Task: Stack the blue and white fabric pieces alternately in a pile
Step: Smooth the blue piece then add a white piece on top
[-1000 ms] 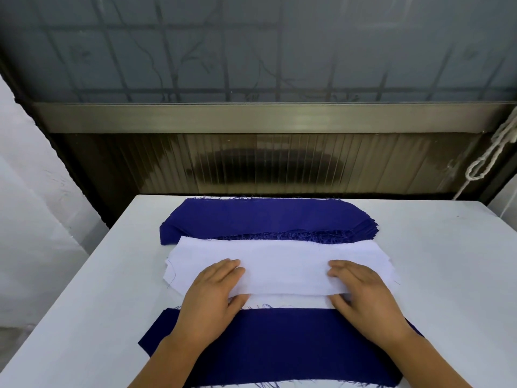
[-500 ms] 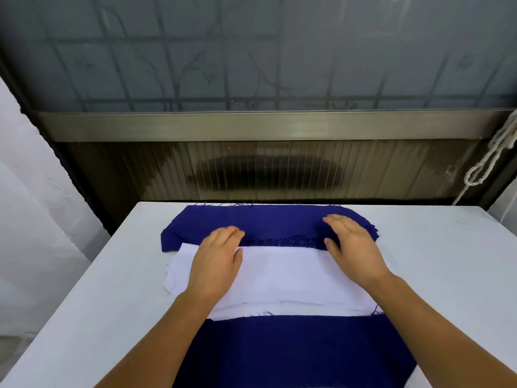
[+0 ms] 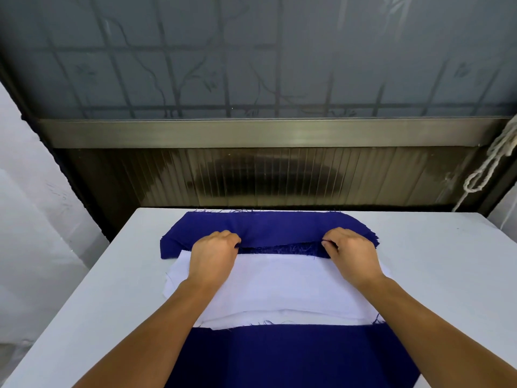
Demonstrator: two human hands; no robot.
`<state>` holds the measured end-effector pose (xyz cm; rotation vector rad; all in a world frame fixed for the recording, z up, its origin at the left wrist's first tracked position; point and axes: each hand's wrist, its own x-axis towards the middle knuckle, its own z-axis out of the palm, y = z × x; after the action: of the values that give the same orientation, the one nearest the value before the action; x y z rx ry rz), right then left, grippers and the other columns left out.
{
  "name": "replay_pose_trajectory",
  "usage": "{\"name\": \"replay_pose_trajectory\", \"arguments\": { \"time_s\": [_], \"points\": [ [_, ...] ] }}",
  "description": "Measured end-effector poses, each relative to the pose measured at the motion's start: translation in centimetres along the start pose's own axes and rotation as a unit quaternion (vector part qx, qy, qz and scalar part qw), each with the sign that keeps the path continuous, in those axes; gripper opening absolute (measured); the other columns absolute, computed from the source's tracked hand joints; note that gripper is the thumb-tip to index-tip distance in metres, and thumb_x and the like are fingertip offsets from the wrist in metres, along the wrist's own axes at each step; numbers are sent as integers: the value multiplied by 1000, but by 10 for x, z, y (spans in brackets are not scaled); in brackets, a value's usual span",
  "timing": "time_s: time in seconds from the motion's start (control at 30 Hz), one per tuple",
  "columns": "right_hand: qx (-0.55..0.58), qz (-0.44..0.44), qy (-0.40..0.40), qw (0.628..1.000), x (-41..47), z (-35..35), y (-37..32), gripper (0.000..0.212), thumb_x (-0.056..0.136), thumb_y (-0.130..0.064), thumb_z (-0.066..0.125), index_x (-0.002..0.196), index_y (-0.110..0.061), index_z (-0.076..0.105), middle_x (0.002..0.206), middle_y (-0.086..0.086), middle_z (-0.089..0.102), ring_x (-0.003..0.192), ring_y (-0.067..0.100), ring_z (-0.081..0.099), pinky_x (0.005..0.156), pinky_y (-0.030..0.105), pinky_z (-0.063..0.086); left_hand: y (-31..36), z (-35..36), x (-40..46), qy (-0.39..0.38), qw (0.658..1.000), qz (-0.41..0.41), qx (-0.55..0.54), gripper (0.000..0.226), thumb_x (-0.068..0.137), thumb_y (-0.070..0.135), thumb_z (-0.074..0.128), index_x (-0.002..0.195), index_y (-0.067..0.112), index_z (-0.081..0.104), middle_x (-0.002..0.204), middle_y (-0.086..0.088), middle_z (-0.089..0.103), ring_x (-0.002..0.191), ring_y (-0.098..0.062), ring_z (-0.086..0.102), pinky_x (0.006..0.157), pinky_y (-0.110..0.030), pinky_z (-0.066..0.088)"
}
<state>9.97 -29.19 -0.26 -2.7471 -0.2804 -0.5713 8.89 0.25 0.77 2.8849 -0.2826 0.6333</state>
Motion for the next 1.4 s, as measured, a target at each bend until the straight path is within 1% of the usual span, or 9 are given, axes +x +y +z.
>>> {"name": "replay_pose_trajectory", "arguments": {
  "time_s": [0.17, 0.33, 0.57, 0.7, 0.83, 1.03, 1.2, 1.3, 1.4],
  "points": [
    [91, 62, -15, 994, 4, 1, 0, 14, 84, -15, 71, 80, -24, 60, 81, -13, 60, 73, 5, 55, 58, 18, 43, -5, 5, 2, -26, 997, -41, -60, 9, 91, 31, 63, 94, 23, 68, 92, 12, 62, 84, -9, 54, 63, -23, 43],
    [187, 51, -73, 978, -1, -14, 4, 13, 90, -14, 66, 87, -27, 64, 91, -17, 62, 90, 4, 57, 76, 15, 45, -12, -3, -1, -38, 996, -18, -82, 22, 98, 24, 53, 111, 22, 70, 110, 9, 65, 100, -12, 58, 77, -27, 50],
    [119, -8, -44, 992, -46, -49, -10, 10, 93, -18, 60, 97, -27, 62, 95, -20, 62, 88, 2, 56, 74, 13, 41, -5, -48, -40, 7, 998, 17, -60, 13, 89, 15, 67, 100, 20, 73, 91, 8, 69, 81, -13, 63, 63, -27, 50],
    [139, -6, -120, 983, -86, -75, -16, 15, 94, -24, 56, 94, -39, 58, 95, -28, 60, 88, 1, 58, 73, 15, 46, -16, -69, -71, -126, 986, 16, -104, 10, 94, 31, 59, 96, 38, 66, 91, 26, 63, 81, 4, 57, 69, -12, 43],
    [221, 26, -235, 946, -106, -95, -19, 21, 94, -21, 58, 87, -39, 65, 92, -22, 67, 84, 3, 62, 73, 13, 46, -24, -90, -86, -322, 927, 19, -191, 14, 94, 34, 59, 87, 46, 61, 91, 30, 63, 87, 6, 59, 75, -14, 46],
    [267, 86, -379, 882, -103, -108, -18, 18, 92, -15, 61, 85, -28, 71, 88, -8, 73, 80, 12, 68, 79, 31, 55, -27, -101, -90, -383, 896, -1, -223, 13, 93, 29, 60, 92, 39, 68, 94, 24, 67, 87, 2, 62, 81, -24, 52],
    [187, 56, -123, 973, -102, -104, -20, 22, 92, -15, 59, 82, -35, 62, 88, -19, 64, 80, 5, 59, 70, 16, 45, -22, -110, -87, -233, 959, -19, -160, 15, 92, 32, 62, 88, 47, 59, 89, 30, 62, 87, 7, 57, 74, -14, 47],
    [130, -26, 49, 990, -111, -102, -21, 17, 95, -14, 53, 90, -28, 62, 93, -19, 62, 85, 5, 58, 72, 15, 43, -15, -113, -95, -47, 991, 31, -120, 17, 85, 23, 70, 86, 38, 62, 83, 25, 58, 76, -1, 56, 64, -15, 44],
    [86, -109, 96, 986, -133, -85, -14, 25, 93, -23, 47, 90, -13, 70, 101, -8, 66, 94, 7, 57, 85, 19, 41, -16, -104, -115, -25, 992, 81, -94, 31, 68, 9, 83, 83, 29, 64, 84, 21, 58, 72, -2, 51, 62, -17, 41]
  ]
}}
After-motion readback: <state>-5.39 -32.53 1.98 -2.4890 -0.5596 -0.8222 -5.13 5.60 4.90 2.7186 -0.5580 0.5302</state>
